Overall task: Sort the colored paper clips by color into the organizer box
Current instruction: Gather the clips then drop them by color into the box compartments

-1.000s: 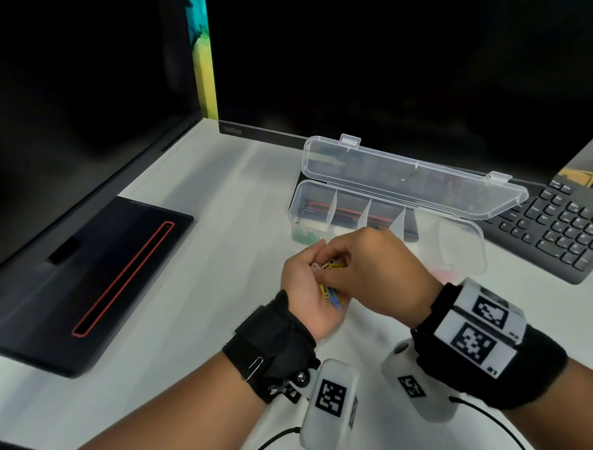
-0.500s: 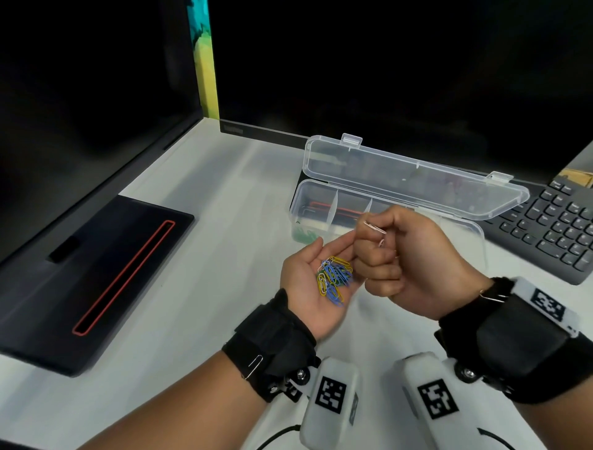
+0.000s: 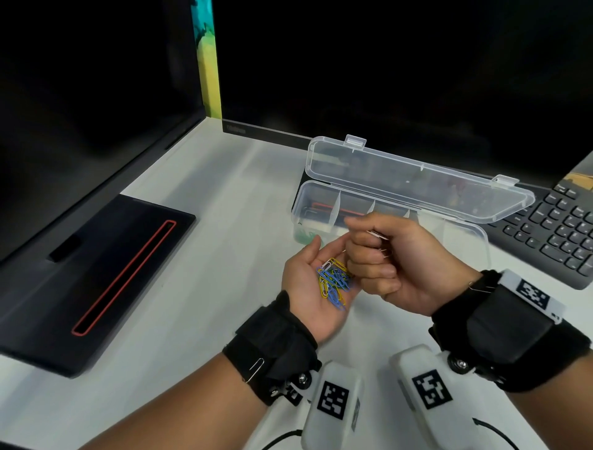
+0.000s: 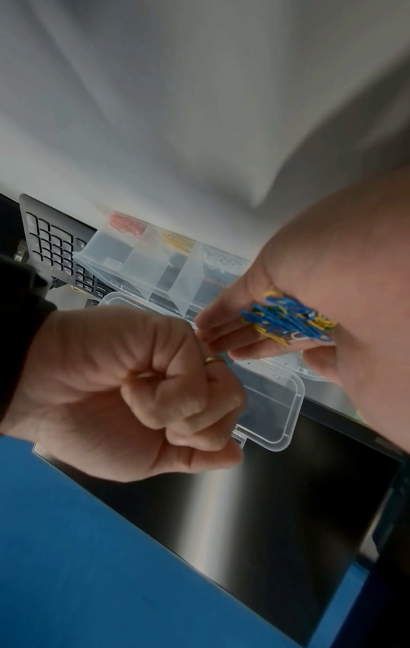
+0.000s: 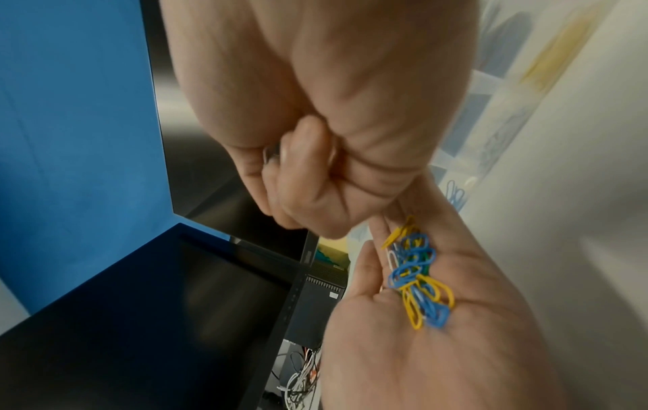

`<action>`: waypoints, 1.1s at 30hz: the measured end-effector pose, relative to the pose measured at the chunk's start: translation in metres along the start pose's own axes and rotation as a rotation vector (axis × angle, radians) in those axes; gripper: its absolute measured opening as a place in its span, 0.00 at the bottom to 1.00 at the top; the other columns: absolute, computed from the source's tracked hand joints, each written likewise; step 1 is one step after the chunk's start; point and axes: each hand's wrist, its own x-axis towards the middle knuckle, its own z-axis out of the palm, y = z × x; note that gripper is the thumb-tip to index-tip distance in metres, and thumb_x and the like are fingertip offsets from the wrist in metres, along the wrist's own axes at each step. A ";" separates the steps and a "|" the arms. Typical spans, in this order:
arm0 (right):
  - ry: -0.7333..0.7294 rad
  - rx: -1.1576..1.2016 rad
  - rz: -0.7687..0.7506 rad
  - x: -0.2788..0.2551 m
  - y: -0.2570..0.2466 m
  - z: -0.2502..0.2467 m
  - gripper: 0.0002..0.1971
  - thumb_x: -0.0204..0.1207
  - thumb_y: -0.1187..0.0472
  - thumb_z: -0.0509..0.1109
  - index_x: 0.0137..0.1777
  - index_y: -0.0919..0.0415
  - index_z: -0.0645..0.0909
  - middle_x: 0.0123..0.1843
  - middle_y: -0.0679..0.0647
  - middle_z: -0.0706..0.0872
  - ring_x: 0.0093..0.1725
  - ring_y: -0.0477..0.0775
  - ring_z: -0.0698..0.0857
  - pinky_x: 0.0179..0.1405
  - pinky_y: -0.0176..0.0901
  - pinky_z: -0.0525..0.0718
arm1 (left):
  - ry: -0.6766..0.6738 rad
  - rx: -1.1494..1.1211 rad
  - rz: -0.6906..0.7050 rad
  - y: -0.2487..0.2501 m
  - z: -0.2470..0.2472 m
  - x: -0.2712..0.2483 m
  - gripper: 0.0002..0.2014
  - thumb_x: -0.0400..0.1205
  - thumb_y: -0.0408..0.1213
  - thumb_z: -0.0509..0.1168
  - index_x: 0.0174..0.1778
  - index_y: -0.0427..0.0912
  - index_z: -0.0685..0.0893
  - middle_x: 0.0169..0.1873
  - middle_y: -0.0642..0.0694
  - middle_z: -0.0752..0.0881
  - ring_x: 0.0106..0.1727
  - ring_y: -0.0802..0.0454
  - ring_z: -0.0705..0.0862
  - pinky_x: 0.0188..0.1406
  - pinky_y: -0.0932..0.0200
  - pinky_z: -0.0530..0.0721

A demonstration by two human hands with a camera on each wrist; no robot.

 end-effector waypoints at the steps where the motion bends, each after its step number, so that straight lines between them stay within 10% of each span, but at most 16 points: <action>1: -0.019 0.006 0.006 0.001 0.001 0.000 0.17 0.74 0.55 0.65 0.26 0.57 0.66 0.21 0.50 0.63 0.15 0.43 0.59 0.12 0.30 0.51 | -0.004 0.006 0.005 -0.001 -0.001 0.001 0.28 0.87 0.47 0.47 0.46 0.31 0.89 0.33 0.35 0.88 0.41 0.37 0.85 0.51 0.42 0.77; 7: 0.033 -0.151 -0.035 0.001 -0.003 0.002 0.16 0.79 0.54 0.65 0.31 0.61 0.77 0.23 0.51 0.64 0.19 0.44 0.56 0.16 0.35 0.49 | -0.036 0.009 0.021 -0.004 -0.001 0.002 0.30 0.88 0.47 0.47 0.38 0.31 0.88 0.31 0.35 0.88 0.36 0.37 0.88 0.48 0.43 0.82; 10: 0.211 -0.739 -0.194 0.001 -0.007 0.009 0.18 0.79 0.51 0.70 0.32 0.61 0.84 0.25 0.54 0.84 0.18 0.48 0.74 0.15 0.38 0.68 | -0.040 -0.004 0.015 -0.004 0.003 0.000 0.31 0.88 0.48 0.47 0.33 0.36 0.90 0.35 0.36 0.89 0.39 0.41 0.89 0.51 0.45 0.84; 12: 0.303 -1.268 -0.313 0.003 -0.007 0.009 0.11 0.76 0.49 0.72 0.38 0.54 0.90 0.34 0.50 0.90 0.32 0.48 0.87 0.34 0.46 0.87 | -0.042 -0.005 0.004 -0.004 0.004 -0.002 0.29 0.88 0.48 0.48 0.38 0.37 0.91 0.36 0.38 0.90 0.37 0.44 0.90 0.43 0.52 0.88; 15: 0.310 -1.682 -0.325 0.003 -0.007 0.012 0.06 0.73 0.47 0.72 0.46 0.42 0.90 0.42 0.41 0.90 0.44 0.45 0.87 0.47 0.48 0.86 | -0.008 0.015 -0.010 -0.004 0.005 -0.005 0.26 0.87 0.48 0.49 0.43 0.36 0.88 0.36 0.40 0.88 0.34 0.46 0.89 0.37 0.57 0.88; 27: 0.335 -2.162 -0.363 -0.001 0.008 0.029 0.09 0.78 0.57 0.61 0.51 0.48 0.82 0.47 0.50 0.86 0.50 0.61 0.86 0.31 0.44 0.69 | 0.059 0.059 -0.076 -0.002 0.003 -0.006 0.24 0.87 0.49 0.52 0.40 0.39 0.88 0.33 0.43 0.85 0.37 0.48 0.85 0.38 0.61 0.83; 33: 0.349 -1.827 -0.382 0.000 0.003 0.018 0.07 0.74 0.51 0.67 0.45 0.47 0.87 0.40 0.46 0.89 0.45 0.54 0.87 0.41 0.47 0.83 | -0.001 0.038 -0.051 0.000 0.003 -0.005 0.31 0.87 0.50 0.49 0.35 0.35 0.91 0.33 0.40 0.87 0.35 0.48 0.87 0.35 0.62 0.86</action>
